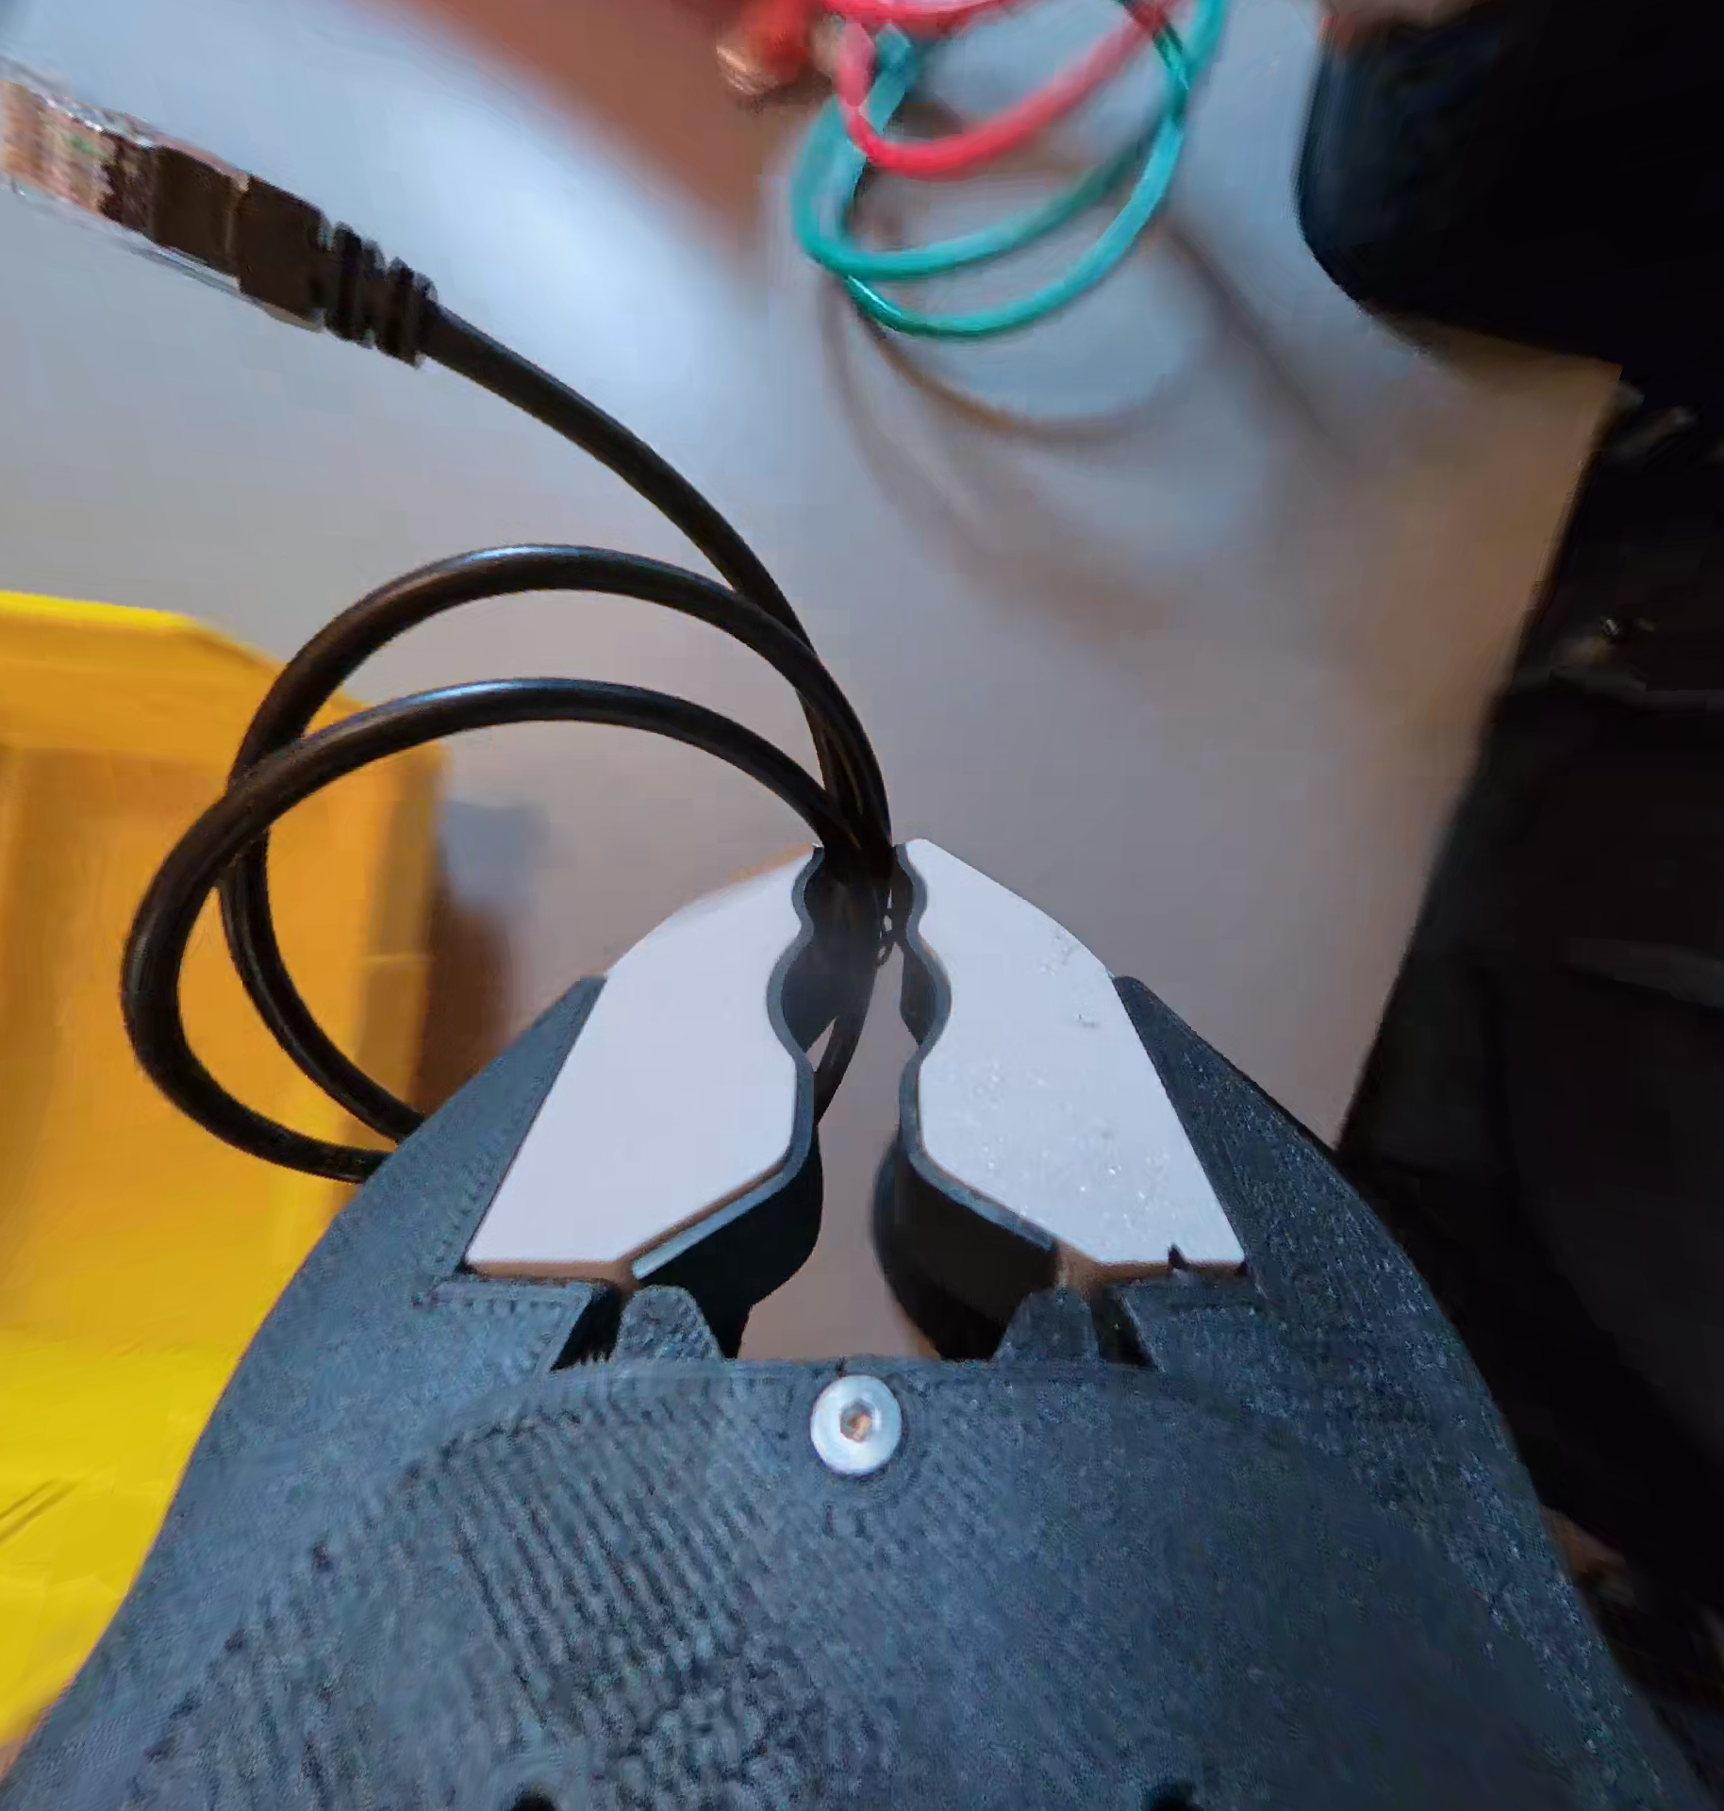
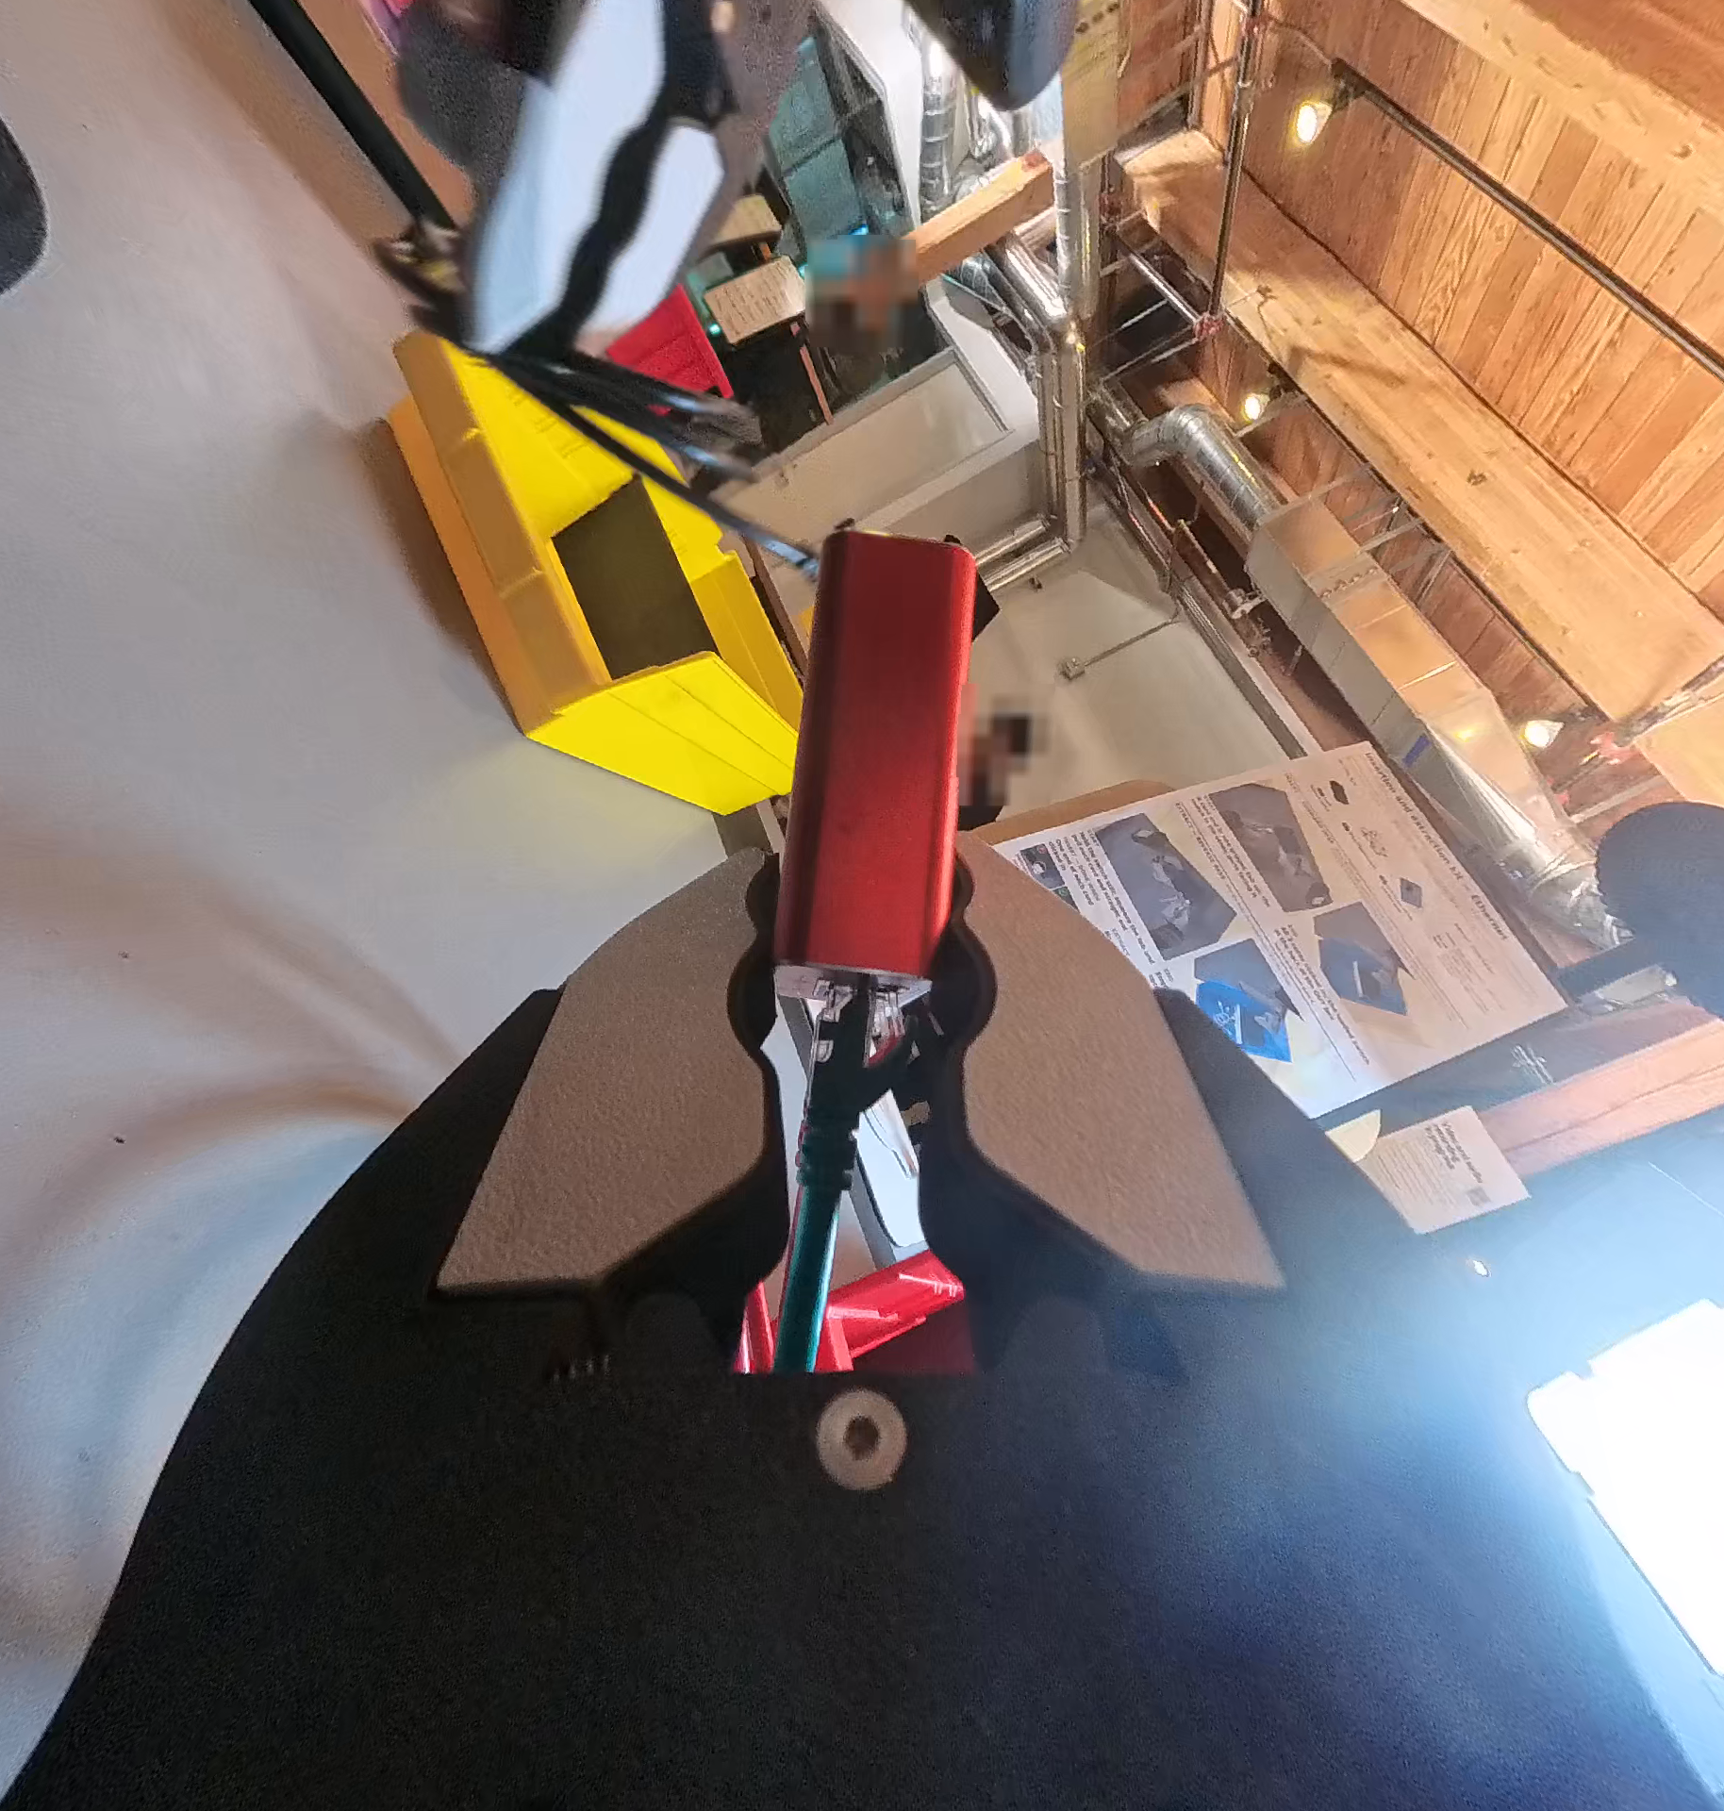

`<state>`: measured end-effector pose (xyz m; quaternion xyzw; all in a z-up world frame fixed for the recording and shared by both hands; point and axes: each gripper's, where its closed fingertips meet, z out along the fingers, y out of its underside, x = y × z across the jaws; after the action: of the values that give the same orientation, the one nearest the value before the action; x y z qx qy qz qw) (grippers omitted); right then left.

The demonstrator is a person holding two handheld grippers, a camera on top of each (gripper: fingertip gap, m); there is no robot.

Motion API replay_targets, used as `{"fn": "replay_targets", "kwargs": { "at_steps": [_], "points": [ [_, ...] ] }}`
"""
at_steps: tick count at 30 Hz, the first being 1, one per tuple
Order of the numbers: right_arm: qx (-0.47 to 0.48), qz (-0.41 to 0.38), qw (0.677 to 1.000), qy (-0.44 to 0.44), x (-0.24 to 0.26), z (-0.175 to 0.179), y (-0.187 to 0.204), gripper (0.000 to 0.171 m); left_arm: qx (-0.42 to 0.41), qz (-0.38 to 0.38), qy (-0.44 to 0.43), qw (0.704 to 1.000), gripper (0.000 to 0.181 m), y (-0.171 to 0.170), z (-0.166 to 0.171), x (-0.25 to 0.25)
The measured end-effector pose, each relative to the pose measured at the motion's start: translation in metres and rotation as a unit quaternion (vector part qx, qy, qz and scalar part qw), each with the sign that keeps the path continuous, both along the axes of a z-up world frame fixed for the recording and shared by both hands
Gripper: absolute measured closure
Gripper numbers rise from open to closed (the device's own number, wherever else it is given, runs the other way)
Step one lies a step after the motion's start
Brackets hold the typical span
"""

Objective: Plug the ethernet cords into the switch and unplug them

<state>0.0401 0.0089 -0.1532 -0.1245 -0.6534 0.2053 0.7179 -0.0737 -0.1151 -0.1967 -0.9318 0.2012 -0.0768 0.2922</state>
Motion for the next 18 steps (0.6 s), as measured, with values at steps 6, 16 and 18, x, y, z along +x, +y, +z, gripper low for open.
{"fn": "replay_targets", "kwargs": {
  "at_steps": [6, 16, 18],
  "points": [
    [0.007, -0.004, 1.0, -0.011, -0.002, -0.005, 0.001, 0.143, -0.078, -0.049, 0.02, 0.996, 0.164, -0.016, -0.079, 0.031],
    [0.016, -0.055, 0.998, -0.035, -0.009, -0.019, 0.025, 0.143, 0.071, -0.013, -0.048, 0.996, 0.157, 0.04, -0.03, 0.029],
    [0.023, -0.065, 0.997, -0.038, -0.009, -0.021, 0.028, 0.143, 0.066, 0.004, -0.056, 0.996, 0.157, 0.058, -0.035, 0.036]
  ]
}}
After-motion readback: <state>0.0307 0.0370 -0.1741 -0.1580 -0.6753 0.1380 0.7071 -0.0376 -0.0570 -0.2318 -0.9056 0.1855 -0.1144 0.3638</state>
